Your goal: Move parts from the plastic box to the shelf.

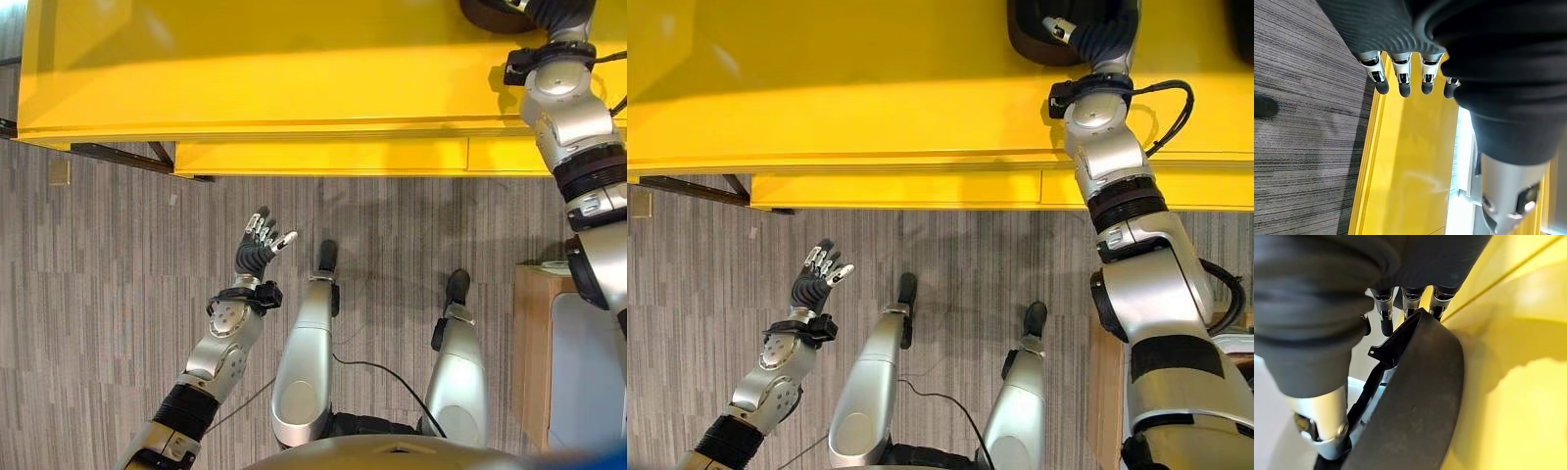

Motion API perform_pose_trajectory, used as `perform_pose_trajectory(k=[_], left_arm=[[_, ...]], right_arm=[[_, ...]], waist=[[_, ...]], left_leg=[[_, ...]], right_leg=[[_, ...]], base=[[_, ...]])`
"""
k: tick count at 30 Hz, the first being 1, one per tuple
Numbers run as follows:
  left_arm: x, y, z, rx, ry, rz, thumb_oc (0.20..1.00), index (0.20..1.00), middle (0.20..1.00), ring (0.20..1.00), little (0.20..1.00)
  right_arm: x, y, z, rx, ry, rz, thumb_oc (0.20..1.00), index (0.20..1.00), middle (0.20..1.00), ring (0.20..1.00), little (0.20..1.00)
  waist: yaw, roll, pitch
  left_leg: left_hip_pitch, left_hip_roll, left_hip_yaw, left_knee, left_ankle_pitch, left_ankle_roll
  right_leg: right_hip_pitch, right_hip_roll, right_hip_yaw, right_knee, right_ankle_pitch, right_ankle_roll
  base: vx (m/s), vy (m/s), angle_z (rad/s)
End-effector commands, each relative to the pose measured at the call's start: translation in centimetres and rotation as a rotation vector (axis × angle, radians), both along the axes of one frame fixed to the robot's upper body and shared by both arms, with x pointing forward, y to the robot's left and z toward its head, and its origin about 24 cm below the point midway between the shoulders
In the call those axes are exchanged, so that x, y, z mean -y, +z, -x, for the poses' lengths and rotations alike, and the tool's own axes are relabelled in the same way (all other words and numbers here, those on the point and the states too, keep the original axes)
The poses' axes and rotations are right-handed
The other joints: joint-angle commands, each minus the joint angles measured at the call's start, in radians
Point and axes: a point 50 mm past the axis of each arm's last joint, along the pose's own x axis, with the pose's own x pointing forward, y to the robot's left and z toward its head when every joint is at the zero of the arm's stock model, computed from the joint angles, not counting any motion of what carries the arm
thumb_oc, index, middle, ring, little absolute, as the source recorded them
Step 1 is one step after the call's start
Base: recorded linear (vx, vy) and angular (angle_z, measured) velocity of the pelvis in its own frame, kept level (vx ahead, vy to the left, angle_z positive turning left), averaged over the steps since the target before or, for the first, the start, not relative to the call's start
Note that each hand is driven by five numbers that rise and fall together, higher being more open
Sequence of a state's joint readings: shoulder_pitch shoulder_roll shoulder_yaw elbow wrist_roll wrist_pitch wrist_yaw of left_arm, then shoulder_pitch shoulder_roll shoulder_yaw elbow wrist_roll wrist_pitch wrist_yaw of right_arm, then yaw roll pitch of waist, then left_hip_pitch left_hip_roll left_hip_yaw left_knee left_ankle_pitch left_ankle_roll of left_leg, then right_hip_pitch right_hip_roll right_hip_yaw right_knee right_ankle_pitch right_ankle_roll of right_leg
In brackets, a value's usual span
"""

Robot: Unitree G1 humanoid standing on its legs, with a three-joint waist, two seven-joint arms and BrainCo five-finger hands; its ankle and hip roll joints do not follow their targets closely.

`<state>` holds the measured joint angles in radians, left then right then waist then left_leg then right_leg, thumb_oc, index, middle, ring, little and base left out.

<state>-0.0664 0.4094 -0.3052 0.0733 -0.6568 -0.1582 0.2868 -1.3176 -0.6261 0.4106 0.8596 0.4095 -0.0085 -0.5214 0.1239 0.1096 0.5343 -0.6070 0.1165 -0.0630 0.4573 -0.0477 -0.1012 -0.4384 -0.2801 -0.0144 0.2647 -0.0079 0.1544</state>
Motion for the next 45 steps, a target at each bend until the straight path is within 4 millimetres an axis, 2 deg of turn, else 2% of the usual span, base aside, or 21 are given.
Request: perform_pose_trajectory(k=[1, 11, 16, 21, 32, 41, 45], left_arm=[[0.3, 0.5, 0.2, 0.039, -0.005, 0.024, 1.0, 1.0, 1.0, 1.0, 1.0], [0.1, 0.5, 0.2, 0.039, 0.005, 0.025, 1.0, 1.0, 1.0, 1.0, 1.0], [0.0, 0.6, 0.3, 0.043, 0.009, 0.02, 1.0, 1.0, 1.0, 1.0, 1.0], [-0.3, 0.8, 0.3, 0.052, 0.017, 0.02, 1.0, 1.0, 1.0, 1.0, 1.0], [-0.5, 1.2, 0.1, 0.076, 0.009, -0.014, 1.0, 1.0, 1.0, 1.0, 1.0], [-0.7, 1.4, 0.0, 0.089, 0.004, -0.019, 1.0, 1.0, 1.0, 1.0, 1.0], [-0.7, 1.4, -0.1, 0.088, 0.001, -0.021, 1.0, 1.0, 1.0, 1.0, 1.0]], right_arm=[[-0.2, 0.9, 0.8, 0.093, 0.05, -0.021, 1.0, 1.0, 1.0, 1.0, 1.0], [-0.7, 1.0, 0.8, 0.095, 0.063, 0.005, 1.0, 1.0, 1.0, 1.0, 1.0], [-0.3, 1.8, 1.2, 0.12, 0.03, 0.034, 1.0, 1.0, 1.0, 1.0, 1.0], [0.5, 4.0, 2.4, 0.216, -0.031, 0.078, 1.0, 1.0, 1.0, 1.0, 1.0], [0.2, 8.0, 5.3, 0.382, -0.132, 0.291, 1.0, 1.0, 1.0, 1.0, 1.0], [0.3, 8.7, 6.0, 0.409, -0.149, 0.341, 1.0, 1.0, 1.0, 1.0, 1.0], [-0.1, 8.1, 6.1, 0.414, -0.107, 0.333, 1.0, 1.0, 1.0, 1.0, 1.0]], waist=[[0.026, -0.026, -0.014], [0.023, -0.036, -0.014], [0.024, -0.04, -0.014], [0.02, -0.044, -0.014], [0.008, -0.062, -0.014], [0.001, -0.079, -0.04], [-0.003, -0.085, -0.054]], left_leg=[[0.011, 0.005, -0.012, -0.134, 0.102, 0.005], [0.015, 0.006, -0.011, -0.132, 0.1, 0.004], [0.017, 0.005, -0.013, -0.131, 0.1, 0.004], [0.023, 0.004, -0.015, -0.13, 0.098, 0.003], [0.055, 0.008, -0.018, -0.132, 0.095, 0.003], [0.082, 0.013, -0.026, -0.136, 0.093, 0.0], [0.1, 0.017, -0.028, -0.141, 0.093, -0.002]], right_leg=[[-0.024, 0.002, 0.024, 0.255, -0.188, -0.053], [-0.017, 0.004, 0.024, 0.252, -0.187, -0.055], [-0.013, 0.005, 0.022, 0.252, -0.187, -0.056], [-0.008, 0.004, 0.022, 0.25, -0.187, -0.054], [0.022, 0.005, 0.024, 0.246, -0.186, -0.051], [0.057, 0.006, 0.017, 0.232, -0.186, -0.049], [0.077, 0.006, 0.01, 0.221, -0.185, -0.047]], base=[[0.0, 0.0, 0.0], [0.0, 0.0, 0.0], [0.0, 0.0, 0.0], [0.0, 0.0, 0.0], [0.0, 0.0, 0.0], [0.0, 0.0, 0.0], [0.0, 0.0, 0.0]])
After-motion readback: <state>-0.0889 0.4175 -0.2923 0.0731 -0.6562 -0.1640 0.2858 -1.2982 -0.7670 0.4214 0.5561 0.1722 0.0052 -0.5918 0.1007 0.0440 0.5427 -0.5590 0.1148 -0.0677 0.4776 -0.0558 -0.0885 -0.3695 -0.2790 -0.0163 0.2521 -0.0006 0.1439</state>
